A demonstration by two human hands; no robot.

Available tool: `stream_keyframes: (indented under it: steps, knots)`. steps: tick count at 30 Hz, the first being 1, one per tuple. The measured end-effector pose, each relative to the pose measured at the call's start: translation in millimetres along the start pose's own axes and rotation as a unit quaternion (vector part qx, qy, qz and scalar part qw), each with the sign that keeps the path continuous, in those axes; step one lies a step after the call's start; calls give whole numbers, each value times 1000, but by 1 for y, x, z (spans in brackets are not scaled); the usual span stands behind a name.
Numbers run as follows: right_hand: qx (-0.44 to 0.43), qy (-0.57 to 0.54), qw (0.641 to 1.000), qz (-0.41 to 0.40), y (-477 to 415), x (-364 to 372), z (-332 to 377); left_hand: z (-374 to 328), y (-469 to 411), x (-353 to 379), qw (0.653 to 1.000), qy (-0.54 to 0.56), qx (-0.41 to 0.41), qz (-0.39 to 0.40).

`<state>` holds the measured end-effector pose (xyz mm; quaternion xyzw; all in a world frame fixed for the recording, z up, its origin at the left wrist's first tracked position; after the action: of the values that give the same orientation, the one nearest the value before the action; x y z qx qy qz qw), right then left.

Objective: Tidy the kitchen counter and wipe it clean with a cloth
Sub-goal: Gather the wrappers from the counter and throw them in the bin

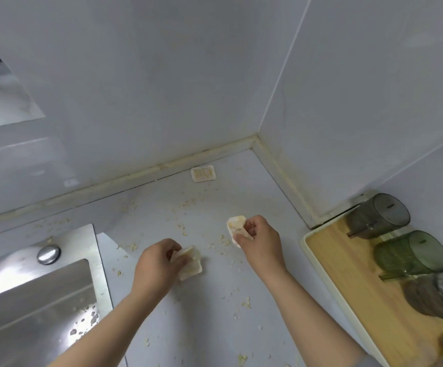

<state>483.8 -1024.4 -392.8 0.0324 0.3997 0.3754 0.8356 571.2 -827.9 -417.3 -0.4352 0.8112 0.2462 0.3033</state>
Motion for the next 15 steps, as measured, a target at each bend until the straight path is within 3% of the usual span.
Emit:
stream_keyframes:
  steps: [8, 15]
  knots:
    - [-27, 19, 999, 11, -44, 34, 29, 32, -28, -30, 997, 55, -52, -28]
    - [-73, 102, 992, 1, -86, 51, 62, 39, -54, -38, 994, 78, -65, -32]
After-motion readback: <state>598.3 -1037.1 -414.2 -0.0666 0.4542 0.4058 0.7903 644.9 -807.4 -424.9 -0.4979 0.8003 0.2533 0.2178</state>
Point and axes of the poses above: each hand's wrist, its own y-axis away from the middle knuckle, its own x-axis out of the palm, z = x × y, the point moved 2 cm from there along -y, towards the middle knuckle, and after that the axes turned 9 degrees about x, right-handed, at the moved point
